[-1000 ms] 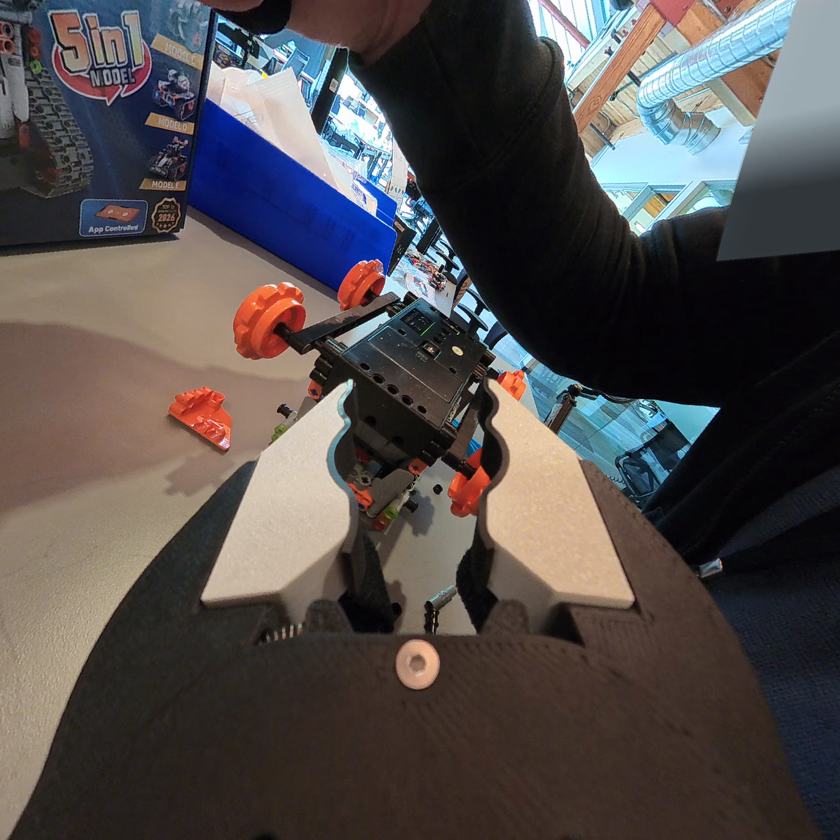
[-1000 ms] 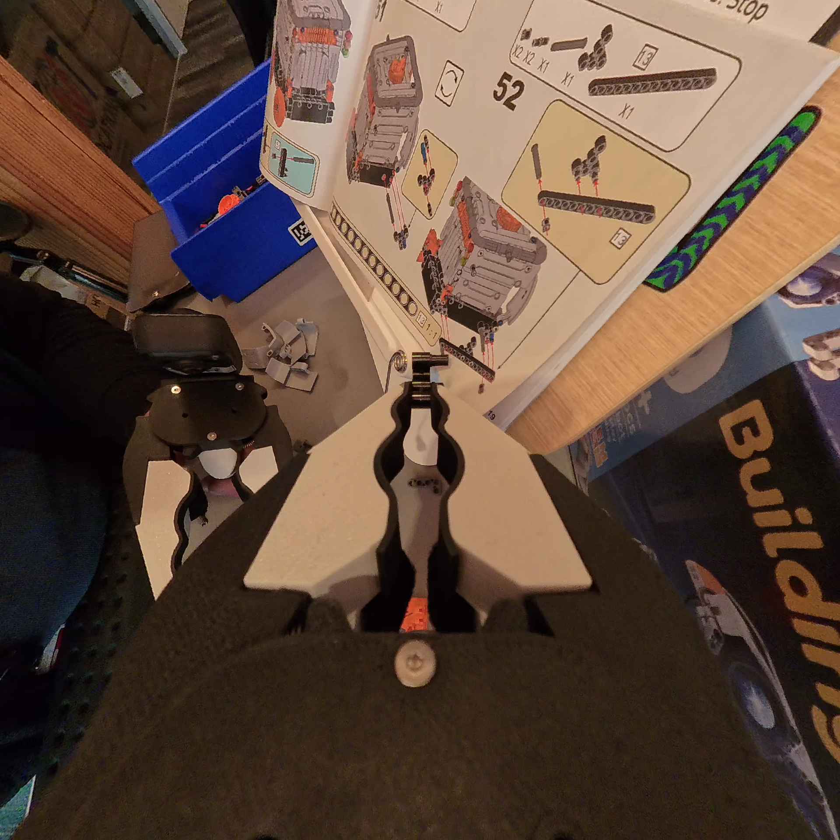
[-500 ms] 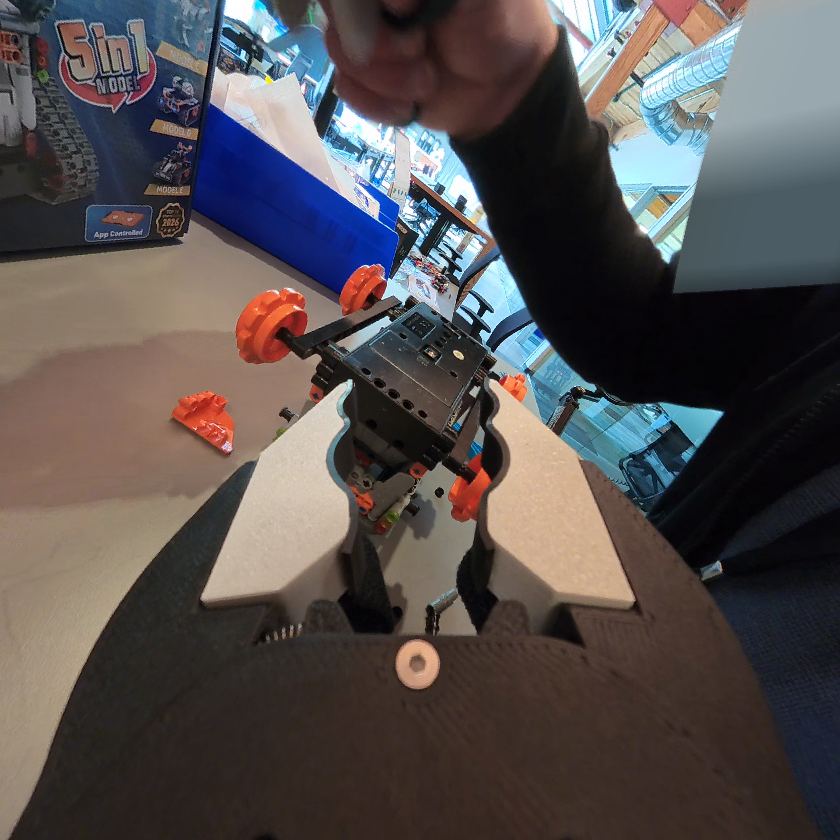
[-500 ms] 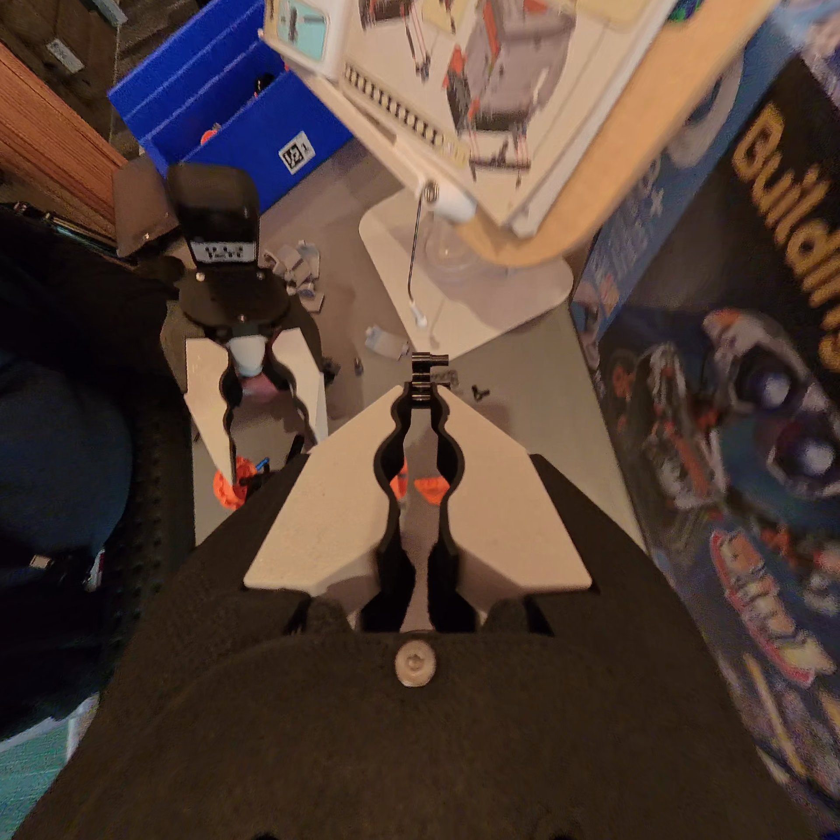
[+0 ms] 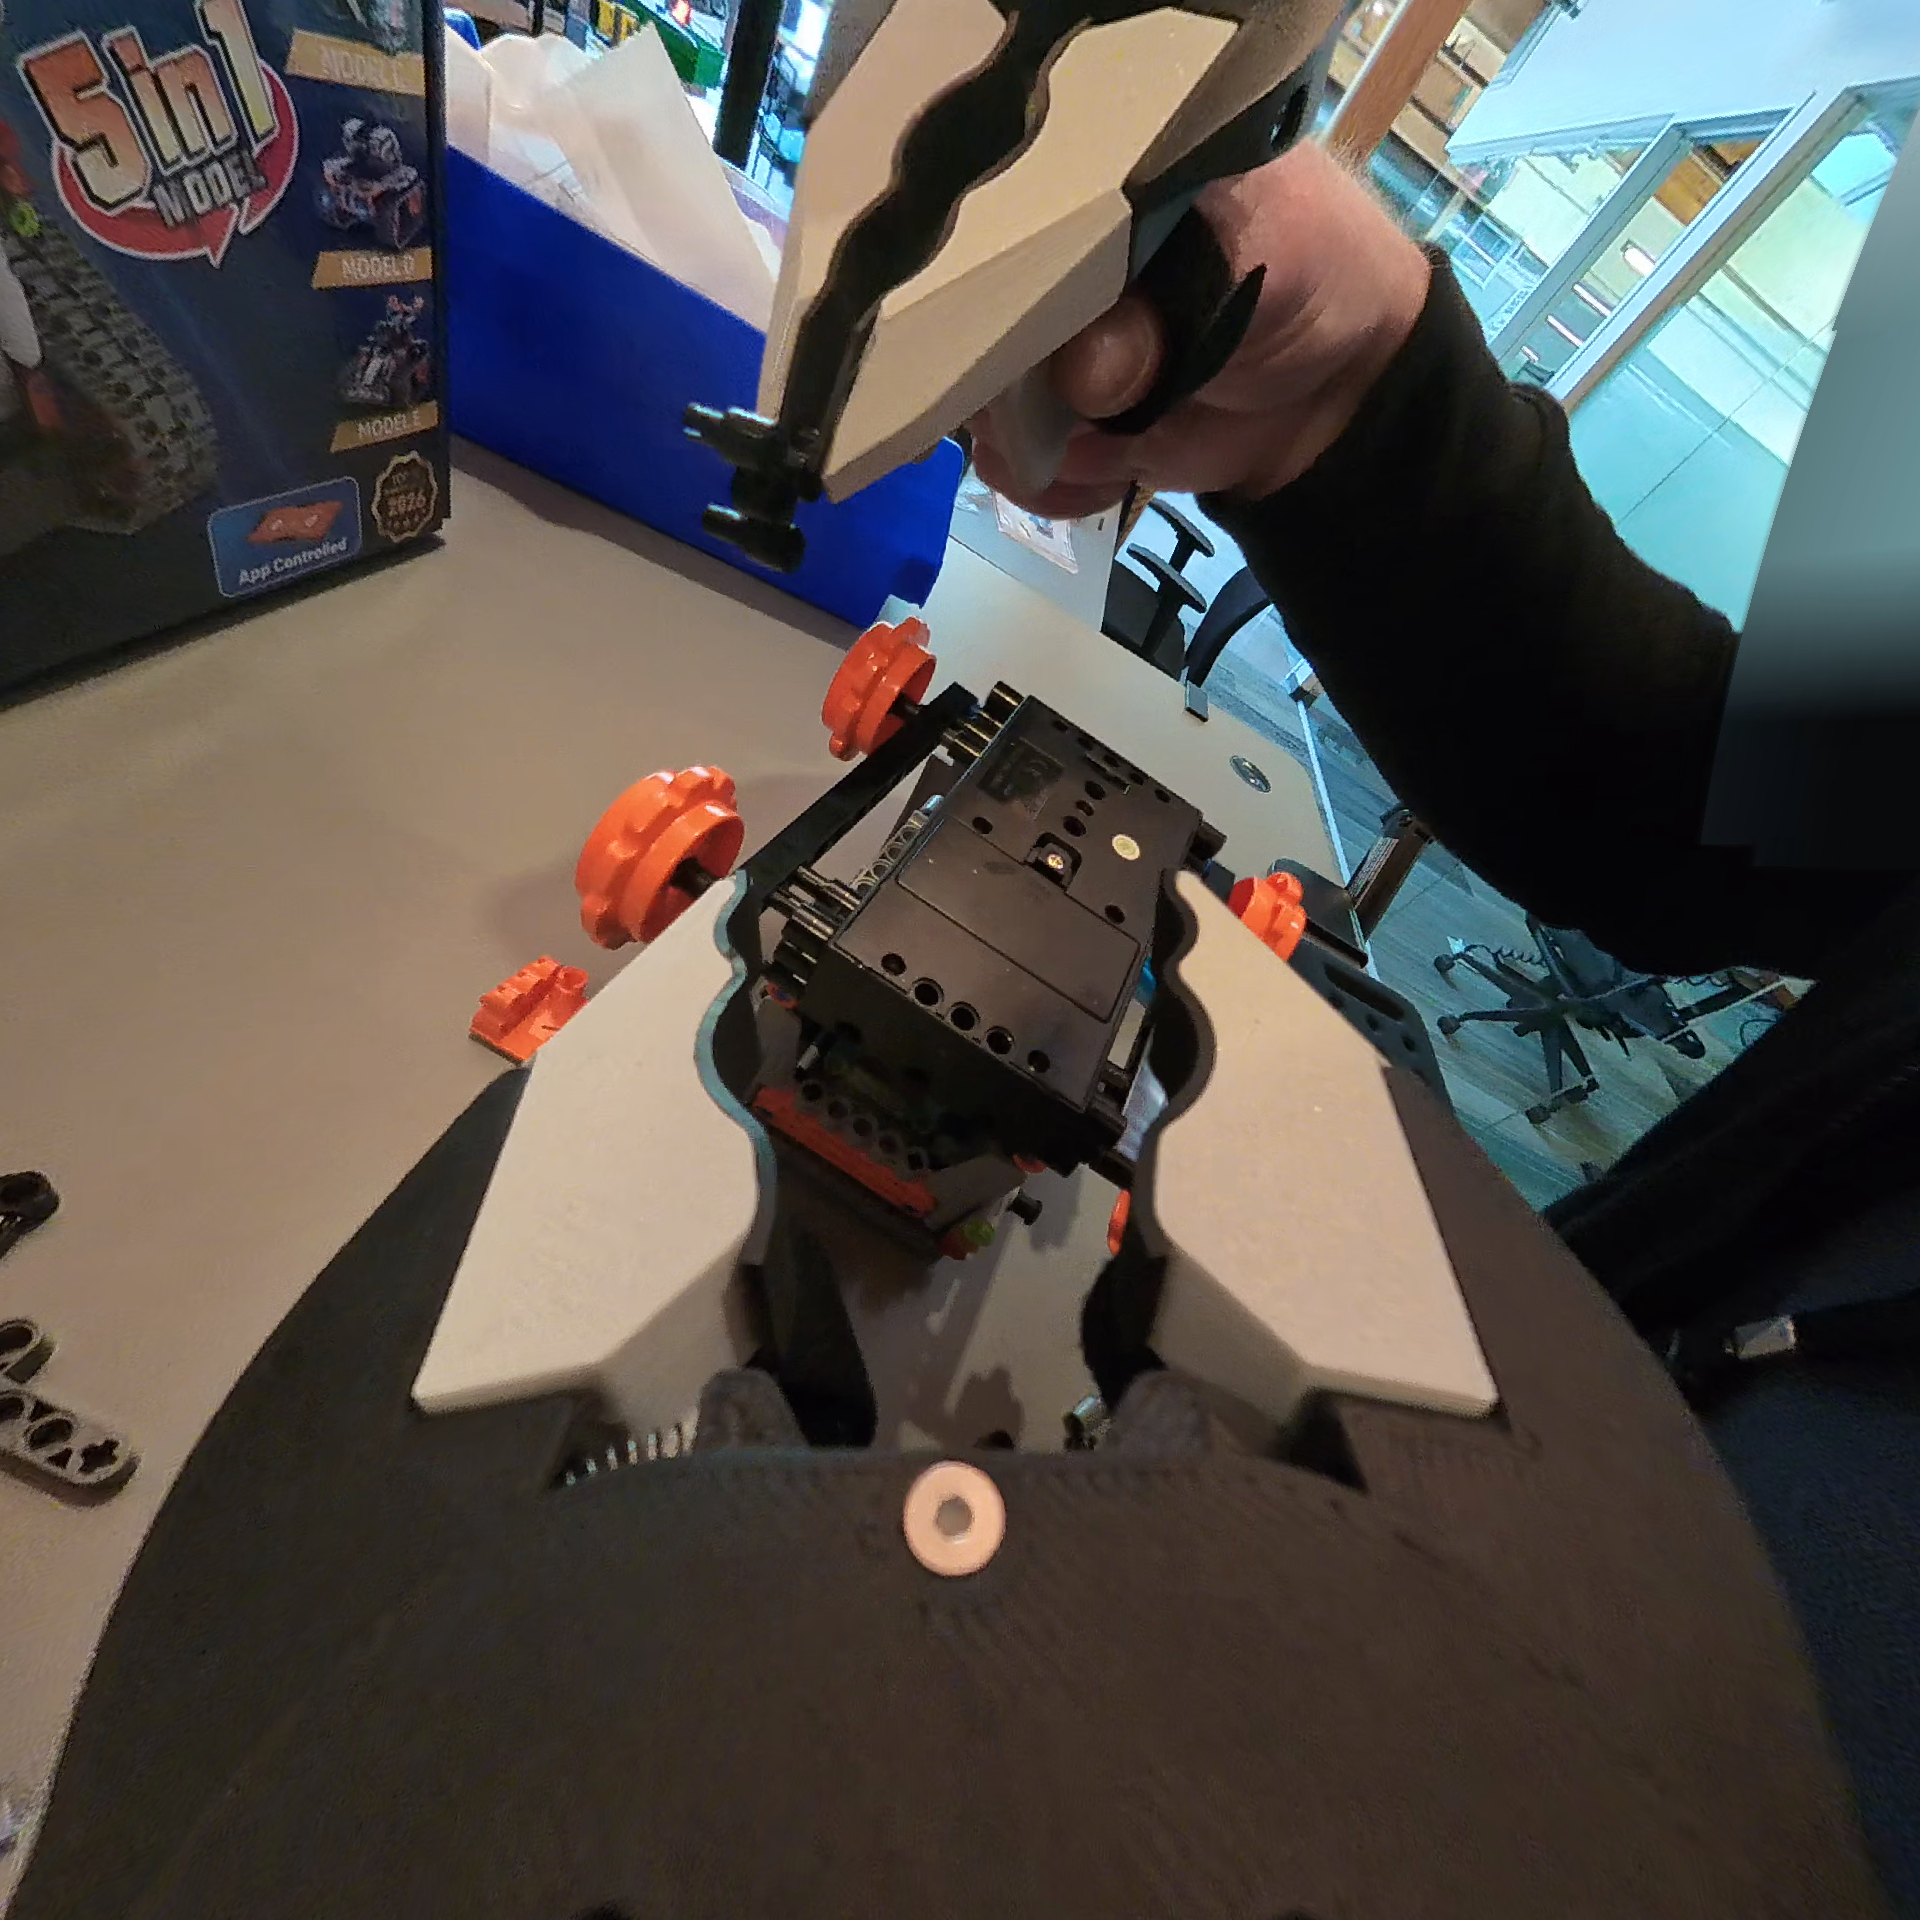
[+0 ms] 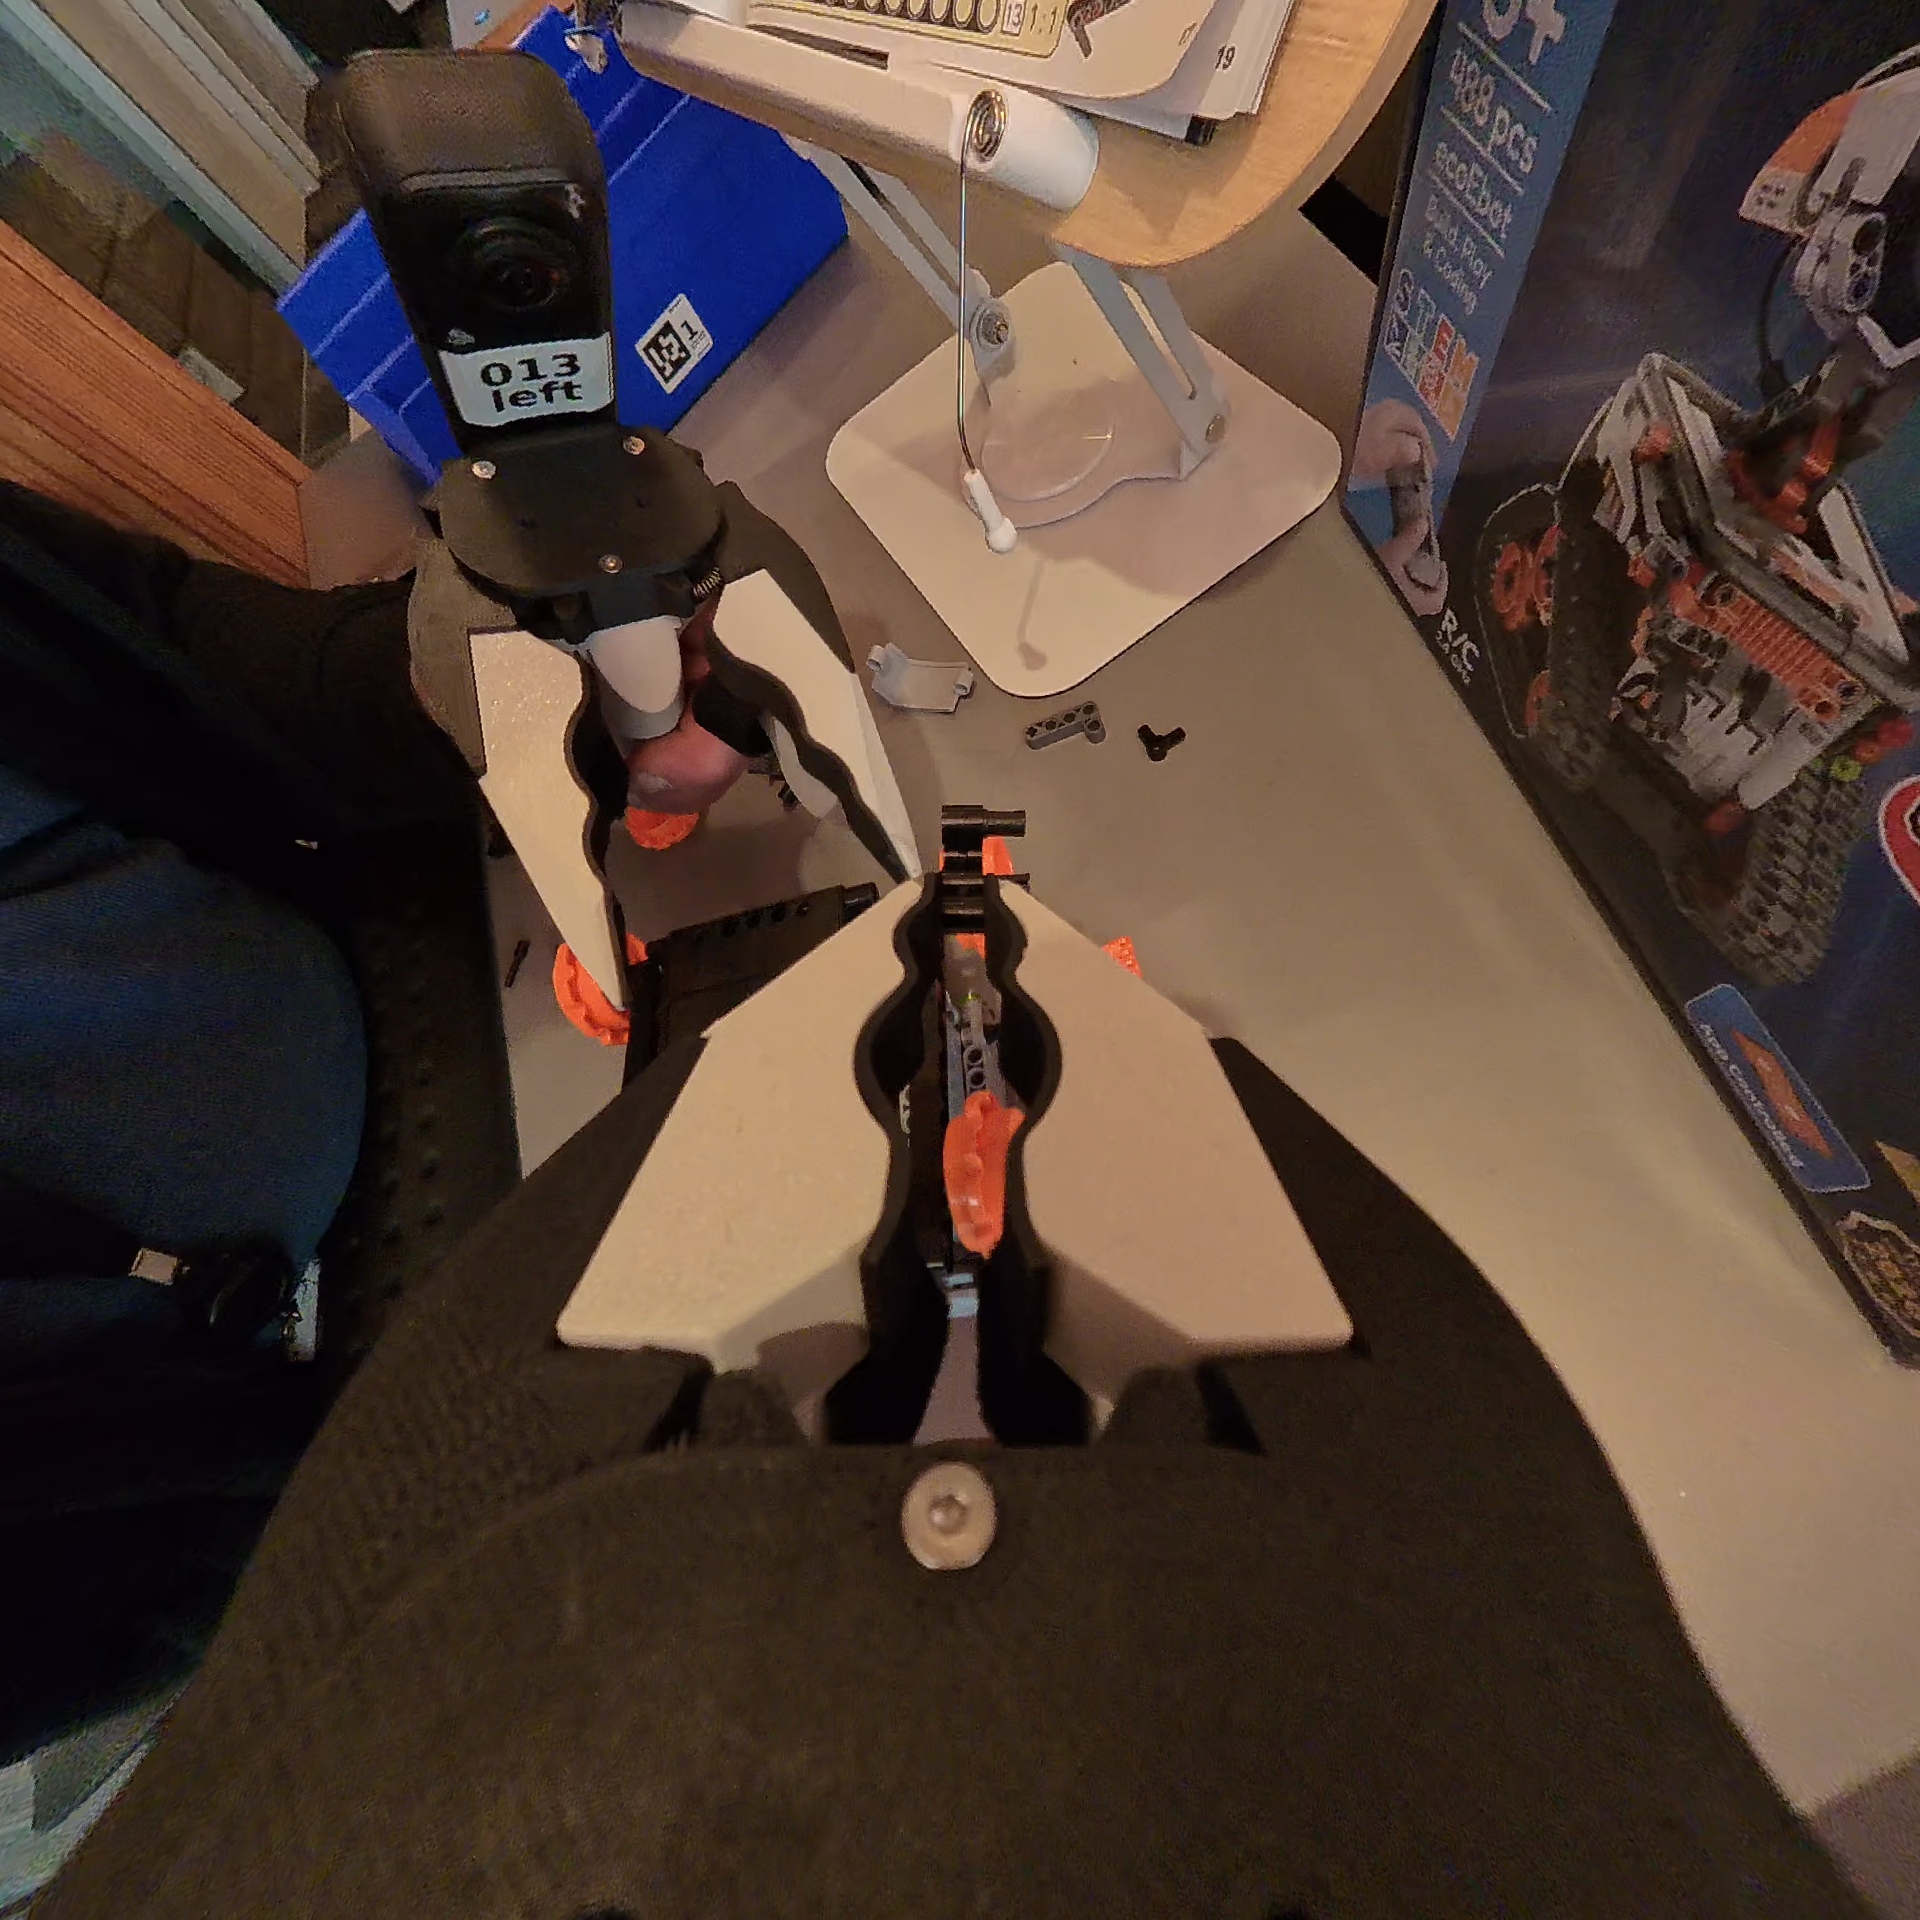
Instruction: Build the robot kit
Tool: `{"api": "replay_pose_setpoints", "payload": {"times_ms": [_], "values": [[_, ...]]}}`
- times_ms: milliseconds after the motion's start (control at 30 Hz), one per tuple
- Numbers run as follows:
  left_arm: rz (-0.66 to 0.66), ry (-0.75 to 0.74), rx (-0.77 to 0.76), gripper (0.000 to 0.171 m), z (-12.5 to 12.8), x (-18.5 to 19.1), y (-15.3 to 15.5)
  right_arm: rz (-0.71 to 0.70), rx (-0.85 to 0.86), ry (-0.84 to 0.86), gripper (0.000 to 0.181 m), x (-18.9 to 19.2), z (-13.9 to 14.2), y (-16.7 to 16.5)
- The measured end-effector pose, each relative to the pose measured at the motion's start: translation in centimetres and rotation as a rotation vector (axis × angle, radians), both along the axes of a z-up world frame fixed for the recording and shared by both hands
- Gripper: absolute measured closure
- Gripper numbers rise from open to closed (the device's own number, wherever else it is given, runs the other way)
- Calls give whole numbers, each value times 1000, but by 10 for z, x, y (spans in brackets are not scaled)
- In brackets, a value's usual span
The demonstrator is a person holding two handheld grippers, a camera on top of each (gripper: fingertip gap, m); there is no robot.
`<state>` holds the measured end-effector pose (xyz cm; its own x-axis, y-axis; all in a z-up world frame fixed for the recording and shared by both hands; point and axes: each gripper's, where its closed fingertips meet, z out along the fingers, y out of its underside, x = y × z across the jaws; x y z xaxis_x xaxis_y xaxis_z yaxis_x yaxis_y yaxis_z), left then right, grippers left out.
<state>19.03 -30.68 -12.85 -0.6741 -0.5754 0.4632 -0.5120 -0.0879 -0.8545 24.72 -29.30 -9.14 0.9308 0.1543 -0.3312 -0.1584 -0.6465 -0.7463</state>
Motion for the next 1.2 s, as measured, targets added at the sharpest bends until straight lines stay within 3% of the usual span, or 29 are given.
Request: {"api": "replay_pose_setpoints", "payload": {"times_ms": [167,333,500,633,767,1200], "values": [[-22,-21,40,92,10,-2,-1,-17,23,0,177,3,4,-5],[-75,-16,227,86,-1,-2,-9,-26,36,-2,176,5,6,-7],[-128,61,208,81,0,-6,-13,-35,43,-4,176,6,7,-10],[-150,37,220,82,8,-7,-19,-45,53,-5,177,7,9,-13],[-163,59,322,77,-5,-5,-23,-46,58,-5,177,6,9,-14],[-192,65,337,78,-4,-6,-33,-60,75,-6,176,8,12,-20]]}}
